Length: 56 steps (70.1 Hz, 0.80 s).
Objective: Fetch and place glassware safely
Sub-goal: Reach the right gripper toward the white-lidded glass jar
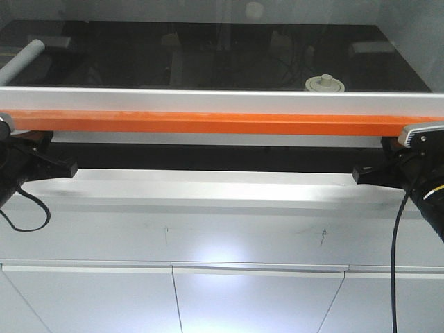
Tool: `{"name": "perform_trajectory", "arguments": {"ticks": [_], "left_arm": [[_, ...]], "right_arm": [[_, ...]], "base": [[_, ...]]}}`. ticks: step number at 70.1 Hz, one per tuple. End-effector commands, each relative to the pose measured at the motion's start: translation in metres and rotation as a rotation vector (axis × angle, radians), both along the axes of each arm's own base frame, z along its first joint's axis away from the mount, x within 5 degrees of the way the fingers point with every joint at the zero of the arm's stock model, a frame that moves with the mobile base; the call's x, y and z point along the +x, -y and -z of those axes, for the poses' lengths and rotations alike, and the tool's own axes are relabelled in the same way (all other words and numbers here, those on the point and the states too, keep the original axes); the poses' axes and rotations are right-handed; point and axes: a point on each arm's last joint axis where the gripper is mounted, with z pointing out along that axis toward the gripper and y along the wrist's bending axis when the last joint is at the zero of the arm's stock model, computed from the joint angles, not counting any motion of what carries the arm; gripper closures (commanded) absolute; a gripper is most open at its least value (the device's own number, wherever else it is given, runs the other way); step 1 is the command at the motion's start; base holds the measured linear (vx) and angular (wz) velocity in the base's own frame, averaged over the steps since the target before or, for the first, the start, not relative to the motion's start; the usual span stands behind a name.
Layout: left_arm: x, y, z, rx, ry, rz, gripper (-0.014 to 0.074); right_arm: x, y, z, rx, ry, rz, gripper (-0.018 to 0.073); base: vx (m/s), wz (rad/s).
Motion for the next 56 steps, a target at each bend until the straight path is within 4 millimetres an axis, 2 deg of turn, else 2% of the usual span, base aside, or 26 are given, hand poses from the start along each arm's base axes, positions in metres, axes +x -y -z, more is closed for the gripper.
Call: {"name": "perform_trajectory", "arguments": {"ticks": [1, 12, 39, 56], "left_arm": [[0.005, 0.001, -0.062, -0.071, 0.391, 0.012, 0.0603], [0.003, 0.001, -0.065, -0.077, 0.412, 0.015, 0.0603], [-0.014, 0.001, -0.093, -0.078, 0.493, 0.017, 0.0603], [-0.017, 0.001, -0.097, -0.079, 0.500, 0.017, 0.0603]], "right_arm": [[-0.002, -0.003, -0.072, -0.014, 0.433, -0.033, 0.0560], [-0.006, -0.003, -0.084, -0.019, 0.449, -0.030, 0.0560], [-0.024, -0.003, -0.109, -0.024, 0.516, -0.030, 0.0560], [-0.030, -0.002, -0.115, -0.027, 0.515, -0.027, 0.0560]], "base": [[-0.03, 0.01], [-0.03, 0.01], [-0.01, 0.00], [0.00, 0.00]]}}
